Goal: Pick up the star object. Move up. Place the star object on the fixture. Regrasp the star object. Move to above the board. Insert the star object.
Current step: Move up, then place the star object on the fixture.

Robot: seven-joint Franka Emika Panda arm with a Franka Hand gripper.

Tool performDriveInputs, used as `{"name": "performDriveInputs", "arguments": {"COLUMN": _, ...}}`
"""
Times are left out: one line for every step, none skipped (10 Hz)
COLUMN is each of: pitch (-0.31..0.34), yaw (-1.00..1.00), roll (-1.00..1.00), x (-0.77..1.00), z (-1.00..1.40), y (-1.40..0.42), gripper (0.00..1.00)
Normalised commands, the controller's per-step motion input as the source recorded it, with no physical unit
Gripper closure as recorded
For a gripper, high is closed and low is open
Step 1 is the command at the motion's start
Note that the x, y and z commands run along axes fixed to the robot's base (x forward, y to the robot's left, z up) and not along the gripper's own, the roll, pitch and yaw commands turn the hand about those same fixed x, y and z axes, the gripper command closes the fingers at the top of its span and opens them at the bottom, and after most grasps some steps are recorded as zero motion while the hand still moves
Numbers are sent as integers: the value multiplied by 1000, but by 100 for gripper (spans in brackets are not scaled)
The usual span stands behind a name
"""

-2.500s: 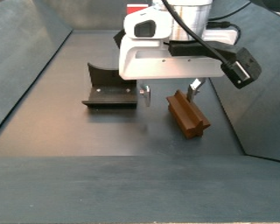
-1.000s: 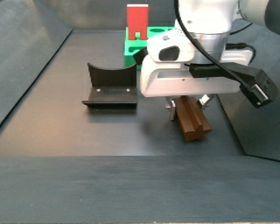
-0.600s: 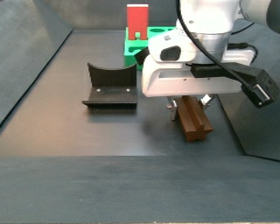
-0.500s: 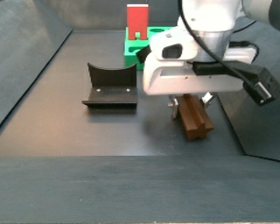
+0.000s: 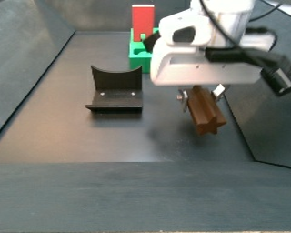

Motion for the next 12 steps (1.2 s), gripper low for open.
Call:
{"name": "performDriveInputs", "arguments": {"pitch": 76, "yaw": -14, "roll": 27, "x": -34, "z": 452, "y": 1, "gripper": 100}}
{"name": "performDriveInputs", "arguments": {"pitch": 71, "yaw": -25, "roll": 49, "x": -27, "z": 265, "y": 2, "gripper": 100}}
{"name": "performDriveInputs", "arguments": {"pitch": 0, "yaw": 0, "roll": 0, "x": 0, "z": 1000, "y": 0, "gripper": 100}}
{"name": "performDriveInputs", "arguments": {"pitch": -12, "yaw": 2, "roll": 14, "x": 6, "z": 1000, "y": 1, "gripper": 100}}
{"name": "performDriveInputs", "arguments": {"pitch": 8, "yaw": -2, "roll": 20, "x": -3, "z": 1000, "y": 3, "gripper": 100}}
{"name": "performDriveInputs", "arguments": {"pitch": 27, "yaw": -14, "roll": 35, "x": -10, "z": 1000, "y": 5, "gripper": 100}}
{"name": "performDriveInputs", "arguments": {"pitch": 34, "yaw": -23, "roll": 50, "x": -16, "z": 1000, "y": 7, "gripper": 100}}
{"name": "performDriveInputs", "arguments": {"pitch": 38, "yaw": -27, "roll": 59, "x": -20, "z": 1000, "y": 9, "gripper": 100}}
{"name": "performDriveInputs", "arguments": {"pitch": 44, "yaw": -22, "roll": 72, "x": -26, "z": 1000, "y": 11, "gripper": 100}}
{"name": "performDriveInputs", "arguments": {"pitch": 52, "yaw": -10, "roll": 79, "x": -32, "z": 1000, "y": 8, "gripper": 100}}
{"name": "performDriveInputs", "arguments": {"pitch": 58, "yaw": -1, "roll": 87, "x": -32, "z": 928, "y": 10, "gripper": 100}}
{"name": "performDriveInputs", "arguments": {"pitch": 60, "yaw": 2, "roll": 92, "x": -26, "z": 832, "y": 8, "gripper": 100}}
